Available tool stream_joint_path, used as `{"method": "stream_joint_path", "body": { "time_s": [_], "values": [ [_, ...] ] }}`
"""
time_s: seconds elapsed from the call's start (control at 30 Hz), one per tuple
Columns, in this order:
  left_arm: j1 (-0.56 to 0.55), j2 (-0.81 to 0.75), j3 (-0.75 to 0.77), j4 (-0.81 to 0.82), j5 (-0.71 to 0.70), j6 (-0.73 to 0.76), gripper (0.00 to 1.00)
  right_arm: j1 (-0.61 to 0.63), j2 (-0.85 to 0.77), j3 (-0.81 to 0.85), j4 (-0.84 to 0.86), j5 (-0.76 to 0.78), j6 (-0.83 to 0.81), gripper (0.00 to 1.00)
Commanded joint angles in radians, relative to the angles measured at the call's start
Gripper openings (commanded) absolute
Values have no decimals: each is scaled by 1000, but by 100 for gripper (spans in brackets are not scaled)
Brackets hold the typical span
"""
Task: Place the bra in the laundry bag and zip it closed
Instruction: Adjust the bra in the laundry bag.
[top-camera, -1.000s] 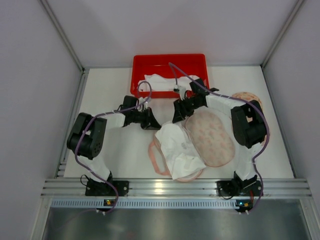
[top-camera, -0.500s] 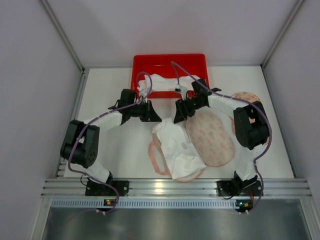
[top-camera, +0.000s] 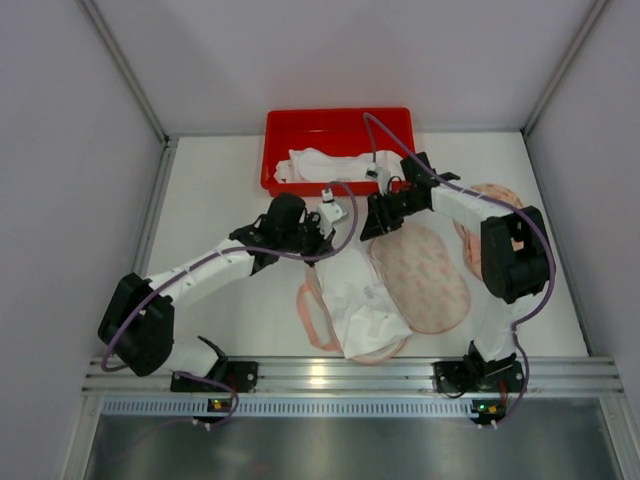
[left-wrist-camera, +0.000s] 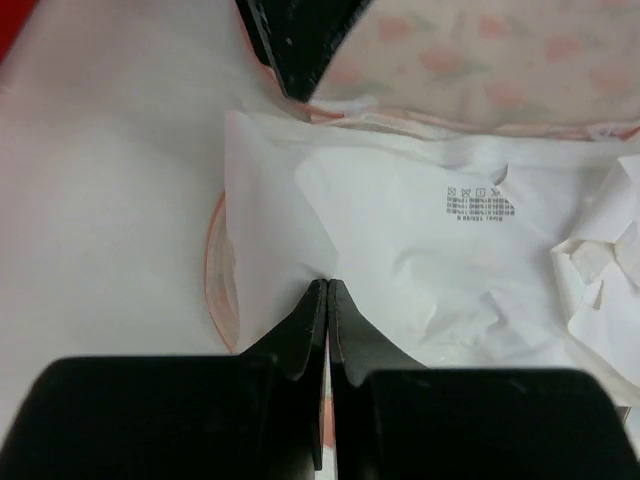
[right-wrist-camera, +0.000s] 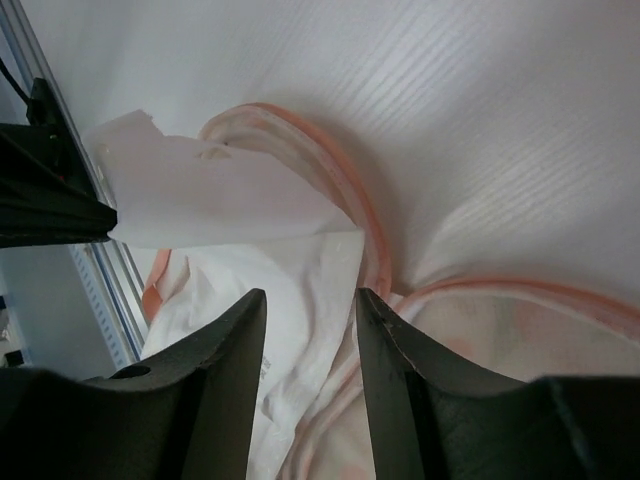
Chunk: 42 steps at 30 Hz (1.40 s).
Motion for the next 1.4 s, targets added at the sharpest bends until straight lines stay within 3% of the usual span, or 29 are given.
{"method": "stream_joint_path", "body": {
  "time_s": [0.0, 0.1, 0.13, 0.2, 0.27, 0.3, 0.43, 0.63, 1.13, 1.37],
  "values": [
    [-36, -15, -29, -41, -132, 135, 4, -25, -66, 5, -46, -4, -19, 42],
    [-34, 2, -23, -84, -165, 121, 19, -24, -71, -3, -64, 4, -30, 41],
    [-34, -9, -26, -87, -172, 120, 31, -22, -72, -3, -70, 4, -30, 41],
    [-27, -35, -37, -84, -163, 100, 41, -22, -71, -6, -78, 4, -35, 41],
    [19, -77, -47, -49, -140, 37, 56, -22, -66, -1, -93, 3, -41, 42],
    [45, -86, -52, -44, -128, 8, 58, -22, -63, 5, -101, 0, -46, 41],
    [275, -31, -20, -44, 28, -138, 56, -13, -54, 10, -124, -11, -69, 38],
    [395, 159, 29, -67, 113, -350, 45, 27, -48, 2, -128, -25, -67, 33],
    [432, 377, 5, 147, 231, -745, 50, 55, -39, -44, -135, -39, -78, 31],
    [464, 414, -20, 294, 283, -877, 38, 82, -20, -81, -127, -30, -93, 24]
  ]
}}
